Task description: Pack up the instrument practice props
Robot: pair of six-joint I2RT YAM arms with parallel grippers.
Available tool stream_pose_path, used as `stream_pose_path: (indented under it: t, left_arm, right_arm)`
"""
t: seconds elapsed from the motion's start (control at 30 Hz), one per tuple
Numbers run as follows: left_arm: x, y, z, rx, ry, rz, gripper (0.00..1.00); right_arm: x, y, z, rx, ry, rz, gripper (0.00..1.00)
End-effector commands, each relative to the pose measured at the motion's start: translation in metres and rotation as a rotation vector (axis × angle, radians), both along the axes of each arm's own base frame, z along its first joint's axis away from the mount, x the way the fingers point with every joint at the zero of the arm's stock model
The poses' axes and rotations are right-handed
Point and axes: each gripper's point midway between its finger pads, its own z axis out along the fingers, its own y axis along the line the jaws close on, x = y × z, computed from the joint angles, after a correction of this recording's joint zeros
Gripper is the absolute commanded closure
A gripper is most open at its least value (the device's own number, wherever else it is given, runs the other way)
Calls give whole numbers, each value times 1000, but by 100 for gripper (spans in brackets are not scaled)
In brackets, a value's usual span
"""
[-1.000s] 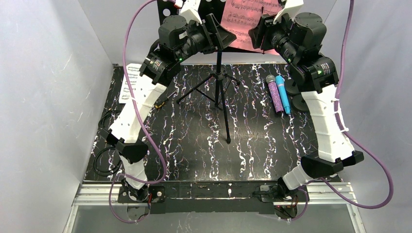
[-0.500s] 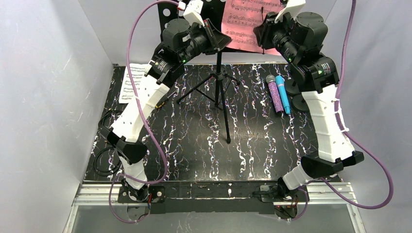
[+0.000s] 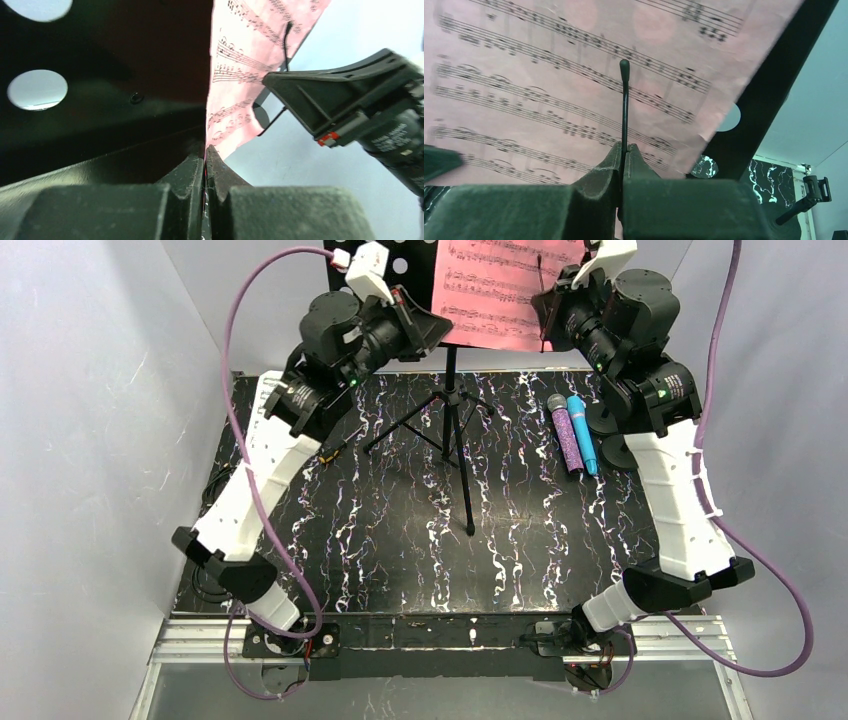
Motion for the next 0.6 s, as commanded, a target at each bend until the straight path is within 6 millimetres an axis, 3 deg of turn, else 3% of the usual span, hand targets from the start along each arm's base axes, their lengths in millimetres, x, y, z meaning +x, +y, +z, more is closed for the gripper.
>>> stream_pose_path:
  t: [0.0,0.4,0.57]
  left_arm:
    - [-30,33,42,-30,-106,45,100]
    - [-82,99,51,53,-170,146,100]
    - [-107,130,62,76,-222,198,100]
  right_arm:
    - [-18,-14,40,56,-119,-25,99]
    - [-16,-13,34,44,-116,-24,99]
    - [-13,-10,30,29,-115,-15,90]
